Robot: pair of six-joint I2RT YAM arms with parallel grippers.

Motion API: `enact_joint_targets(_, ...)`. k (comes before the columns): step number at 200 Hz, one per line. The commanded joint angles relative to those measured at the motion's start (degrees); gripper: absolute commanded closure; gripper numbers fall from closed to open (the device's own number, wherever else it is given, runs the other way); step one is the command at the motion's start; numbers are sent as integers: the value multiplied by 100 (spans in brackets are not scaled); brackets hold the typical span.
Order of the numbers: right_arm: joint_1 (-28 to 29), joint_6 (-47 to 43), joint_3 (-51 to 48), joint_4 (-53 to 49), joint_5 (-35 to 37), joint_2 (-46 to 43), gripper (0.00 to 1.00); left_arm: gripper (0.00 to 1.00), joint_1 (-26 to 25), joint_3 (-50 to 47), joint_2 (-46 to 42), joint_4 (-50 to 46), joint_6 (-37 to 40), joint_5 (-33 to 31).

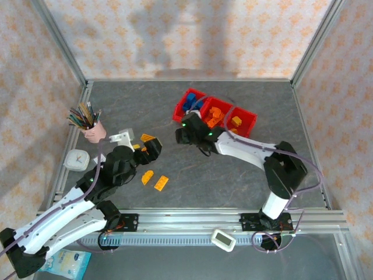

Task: Sort the legos into containers by color
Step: Pick up the lego from the middle-left of the table.

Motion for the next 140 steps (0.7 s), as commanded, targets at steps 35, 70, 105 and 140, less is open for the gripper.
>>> enact_joint_targets(35, 620, -455, 1046, 197, -137, 1129, 20, 1, -21, -93, -651, -1074, -477, -669)
enact_joint_targets(70, 854, -611, 1977, -107, -268, 1925, 18, 1, -12, -82, -886, -1300, -599, -842)
enact_joint_targets(105, 1076, -592, 2399, -49, -344, 2375, 16, 1, -12, -24, -1053, -1560, -742, -1018)
enact_joint_targets(140, 1217, -901, 2920, -150, -461, 2864, 19, 1, -12, -24, -1209, -1672, -799, -1156)
